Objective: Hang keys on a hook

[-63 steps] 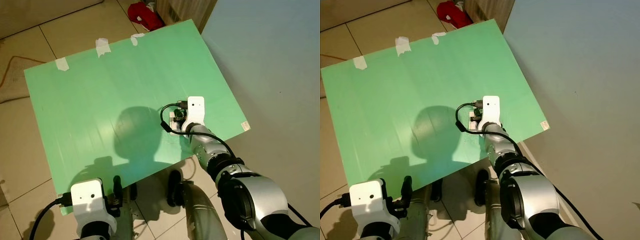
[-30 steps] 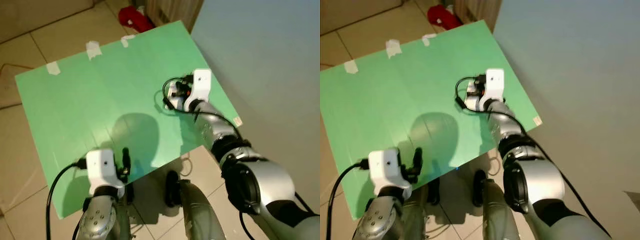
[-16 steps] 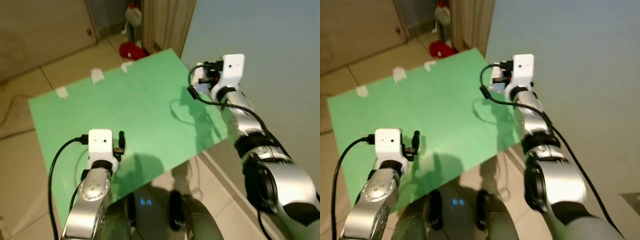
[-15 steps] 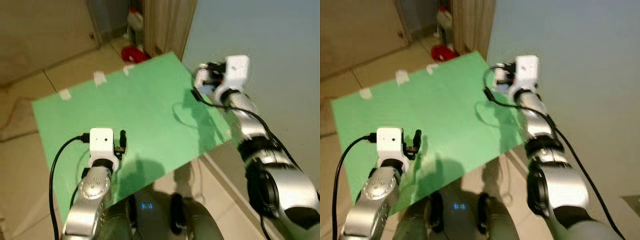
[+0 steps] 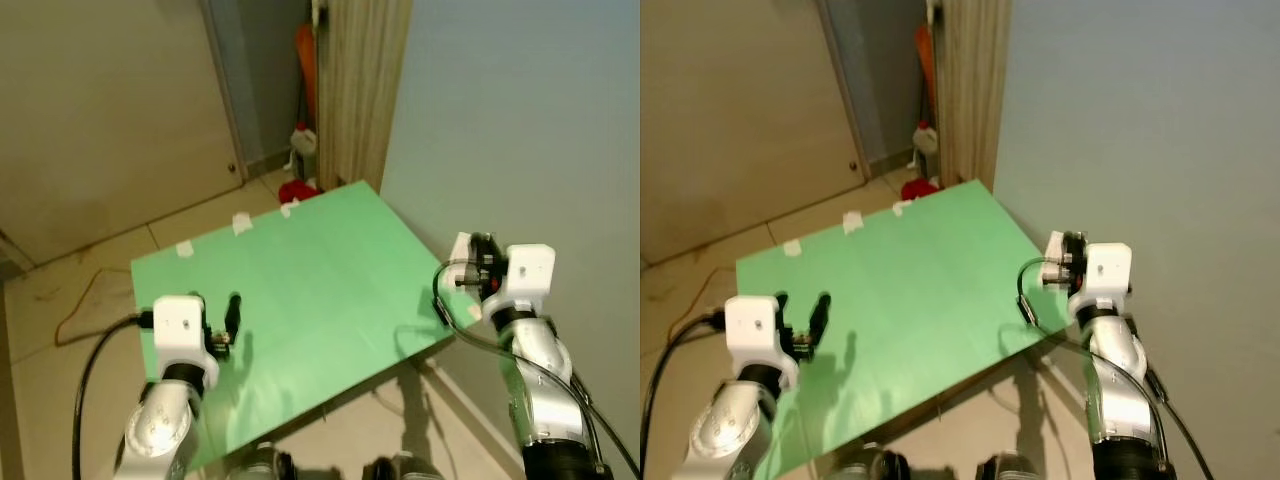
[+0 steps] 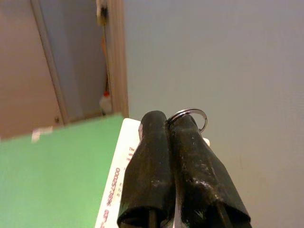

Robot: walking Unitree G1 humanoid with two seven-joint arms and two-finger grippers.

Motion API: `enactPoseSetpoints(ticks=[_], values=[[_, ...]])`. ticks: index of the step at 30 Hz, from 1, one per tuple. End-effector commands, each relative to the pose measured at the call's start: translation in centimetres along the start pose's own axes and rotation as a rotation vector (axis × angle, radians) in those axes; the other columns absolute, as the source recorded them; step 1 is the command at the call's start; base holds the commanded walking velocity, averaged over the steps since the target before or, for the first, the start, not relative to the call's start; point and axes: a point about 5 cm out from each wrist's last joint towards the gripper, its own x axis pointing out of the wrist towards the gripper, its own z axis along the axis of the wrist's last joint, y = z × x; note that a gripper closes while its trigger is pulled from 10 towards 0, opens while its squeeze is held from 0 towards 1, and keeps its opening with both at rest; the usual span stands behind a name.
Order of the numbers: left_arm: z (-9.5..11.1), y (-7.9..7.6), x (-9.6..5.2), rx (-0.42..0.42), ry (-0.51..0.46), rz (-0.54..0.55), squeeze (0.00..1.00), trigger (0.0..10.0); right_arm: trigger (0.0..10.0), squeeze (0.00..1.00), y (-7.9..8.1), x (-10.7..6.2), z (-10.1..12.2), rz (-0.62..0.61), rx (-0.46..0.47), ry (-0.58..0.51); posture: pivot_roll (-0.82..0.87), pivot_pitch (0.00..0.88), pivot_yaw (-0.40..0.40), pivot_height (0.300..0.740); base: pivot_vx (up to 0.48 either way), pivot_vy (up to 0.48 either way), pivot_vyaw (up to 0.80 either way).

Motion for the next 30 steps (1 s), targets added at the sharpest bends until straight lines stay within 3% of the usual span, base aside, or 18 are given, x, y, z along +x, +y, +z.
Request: enactPoseSetpoints(ticks=[1,5,11,24,30], values=[[0.9,-0.5,0.4,0.004,-0.049,-0.028,0.0,10.0,0.0,0.0,0.7,0.0,0.7,0.022,-0.001,-0.019,-0.11,0.0,0.063,0.74,0.0,0.0,0.0],[0.9,-0.8,1.1,0.029,-0.069,-0.043,0.0,10.0,0.0,0.0,1.4,-0.5,0.4,0.053,-0.019,-0.02,-0.13,0.0,0.069,0.74,0.0,0.0,0.0],[0.5,-0.9,0.7,0.04,-0.085,-0.054,0.0,10.0,0.0,0.0,1.7,-1.3,0.2,0.064,-0.012,0.004,-0.13,0.0,0.074,0.74,0.0,0.0,0.0],[1.0,-1.1,2.3,0.061,-0.098,-0.082,0.0,10.0,0.0,0.0,2.4,-1.1,0.0,0.085,-0.007,0.023,-0.14,0.0,0.086,0.74,0.0,0.0,0.0],[1.0,-1.8,2.8,0.075,-0.087,-0.12,0.0,10.0,0.0,0.0,2.5,-0.8,0.1,0.097,-0.025,0.024,-0.15,0.0,0.09,0.74,0.0,0.0,0.0]])
